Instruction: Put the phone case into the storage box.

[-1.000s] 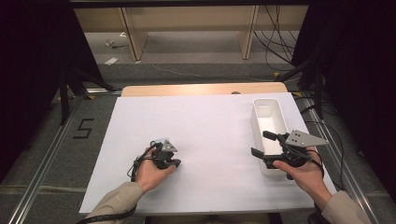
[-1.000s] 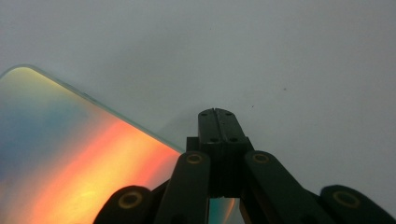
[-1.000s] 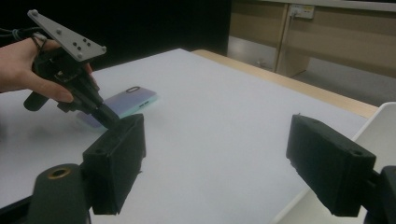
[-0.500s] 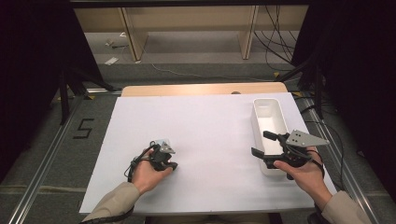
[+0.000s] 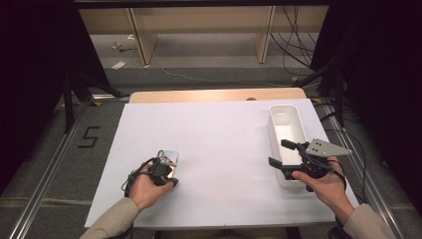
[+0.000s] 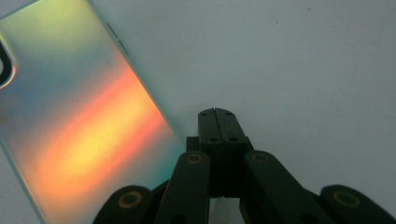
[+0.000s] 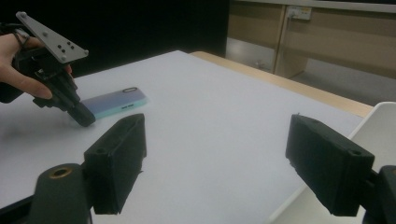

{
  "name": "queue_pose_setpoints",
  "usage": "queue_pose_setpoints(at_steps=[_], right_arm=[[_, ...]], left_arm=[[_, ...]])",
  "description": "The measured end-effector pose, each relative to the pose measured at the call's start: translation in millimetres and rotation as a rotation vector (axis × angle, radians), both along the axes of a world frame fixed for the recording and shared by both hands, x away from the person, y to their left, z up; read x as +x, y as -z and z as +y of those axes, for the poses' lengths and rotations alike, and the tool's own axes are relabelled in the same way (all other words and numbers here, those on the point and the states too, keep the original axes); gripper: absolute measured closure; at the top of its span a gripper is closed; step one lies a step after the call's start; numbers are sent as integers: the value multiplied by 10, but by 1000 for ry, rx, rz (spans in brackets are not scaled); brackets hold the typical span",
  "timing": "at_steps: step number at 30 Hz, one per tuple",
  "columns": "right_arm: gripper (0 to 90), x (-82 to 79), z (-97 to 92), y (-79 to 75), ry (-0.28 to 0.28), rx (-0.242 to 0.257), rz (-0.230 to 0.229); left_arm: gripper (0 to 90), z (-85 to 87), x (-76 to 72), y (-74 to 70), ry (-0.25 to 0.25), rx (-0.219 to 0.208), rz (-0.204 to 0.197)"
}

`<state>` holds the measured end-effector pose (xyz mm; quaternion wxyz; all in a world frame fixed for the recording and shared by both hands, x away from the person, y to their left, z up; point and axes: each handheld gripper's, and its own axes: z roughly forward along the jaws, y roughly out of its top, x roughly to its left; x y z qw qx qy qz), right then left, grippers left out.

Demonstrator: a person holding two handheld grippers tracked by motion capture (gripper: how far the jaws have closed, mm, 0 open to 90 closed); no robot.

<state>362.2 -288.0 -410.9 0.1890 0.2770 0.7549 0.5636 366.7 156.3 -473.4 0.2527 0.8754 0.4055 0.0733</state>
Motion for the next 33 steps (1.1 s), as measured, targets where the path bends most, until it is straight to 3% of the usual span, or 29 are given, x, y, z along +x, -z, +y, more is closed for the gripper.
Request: queue_pose_setpoints(at_steps=[6, 9, 14, 23, 29, 33], right_arm=[[211, -1, 4, 1, 0, 0, -2], [211, 1, 7, 4, 1, 2, -2], [211, 1, 6, 5, 1, 1, -1], [211, 1, 10, 9, -1, -2, 0], [212, 2, 9, 10, 0, -3, 0], [212, 4, 9, 10, 0, -3, -1]], left_arm=[[899, 124, -26, -12, -42, 11, 22], [899, 162, -36, -25, -57, 51, 16], [899, 237, -40, -32, -89, 55, 33], [894, 248, -36, -32, -86, 54, 36], [822, 222, -42, -48, -64, 24, 58], [782, 194, -56, -104, -46, 11, 32]])
